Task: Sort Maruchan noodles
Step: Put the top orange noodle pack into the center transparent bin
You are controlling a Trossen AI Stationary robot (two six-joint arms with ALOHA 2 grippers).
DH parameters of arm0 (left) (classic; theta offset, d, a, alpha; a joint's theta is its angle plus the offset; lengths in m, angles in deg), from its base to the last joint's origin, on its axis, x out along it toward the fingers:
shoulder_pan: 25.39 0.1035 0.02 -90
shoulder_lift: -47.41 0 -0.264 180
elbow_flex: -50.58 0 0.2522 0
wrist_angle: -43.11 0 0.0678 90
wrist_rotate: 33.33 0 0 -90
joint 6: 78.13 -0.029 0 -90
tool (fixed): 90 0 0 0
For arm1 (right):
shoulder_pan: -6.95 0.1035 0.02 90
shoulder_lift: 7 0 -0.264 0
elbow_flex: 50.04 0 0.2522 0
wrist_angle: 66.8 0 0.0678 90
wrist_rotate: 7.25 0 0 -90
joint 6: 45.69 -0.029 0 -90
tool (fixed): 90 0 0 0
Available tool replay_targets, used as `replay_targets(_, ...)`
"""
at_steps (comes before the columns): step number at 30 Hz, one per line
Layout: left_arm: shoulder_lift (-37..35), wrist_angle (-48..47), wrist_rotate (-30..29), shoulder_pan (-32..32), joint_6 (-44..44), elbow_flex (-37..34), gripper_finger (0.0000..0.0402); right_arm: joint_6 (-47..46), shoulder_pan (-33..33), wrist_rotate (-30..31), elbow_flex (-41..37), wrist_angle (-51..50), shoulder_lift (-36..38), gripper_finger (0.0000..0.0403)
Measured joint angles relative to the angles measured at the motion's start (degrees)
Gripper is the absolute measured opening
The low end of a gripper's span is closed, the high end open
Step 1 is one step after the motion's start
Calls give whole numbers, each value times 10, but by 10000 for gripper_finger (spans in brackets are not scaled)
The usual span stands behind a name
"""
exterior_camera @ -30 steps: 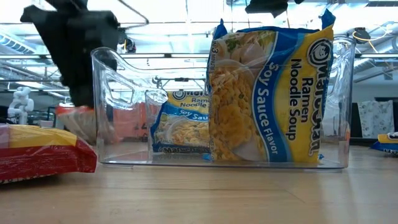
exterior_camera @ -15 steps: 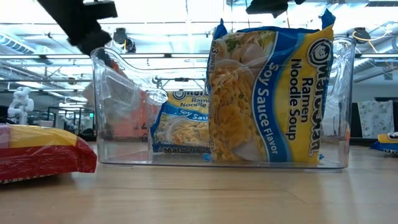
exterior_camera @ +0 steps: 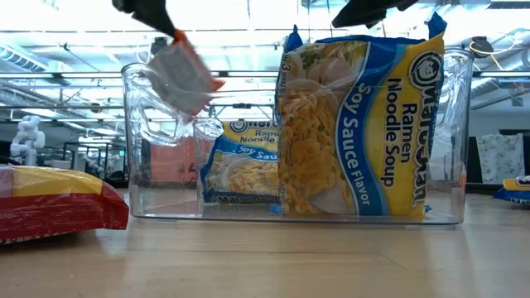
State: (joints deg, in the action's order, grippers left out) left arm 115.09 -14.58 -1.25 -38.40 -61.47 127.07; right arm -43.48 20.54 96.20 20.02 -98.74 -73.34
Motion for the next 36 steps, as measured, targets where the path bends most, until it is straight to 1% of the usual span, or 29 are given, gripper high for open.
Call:
replay_targets(3,1,93,47,10,-83,1,0,-1,0,0,0,-2,0,123)
replay_targets(6,7,177,94,23,-144,1,0,-13,0,0,0,-1,0,123)
replay_targets(11,21,283,157,42,-218,2,0,-44,0,0,3,3,13,123)
replay_targets(13,26,290,171,51,-242,0,0,-58,1,0,4,9,26,123)
replay_targets(15,42,327,187,66,-256,2,0,-76,4,0,4,7,39,123)
replay_targets(18,64,339,215,86,-267,0,0,-101,15,0,4,3,51,123)
replay_targets(24,121,448,254,107,-302,1,0,-134,40,2,4,-24,59,123)
replay_targets(27,143,473,267,111,-313,0,0,-147,48,2,4,-36,60,123)
replay_targets(33,164,465,273,122,-317,0,0,-153,53,2,4,-67,62,123)
replay_targets(34,168,468,282,126,-314,0,0,-153,54,2,4,-70,62,123)
replay_targets(36,180,491,321,137,-303,0,0,-153,53,2,4,-74,62,123)
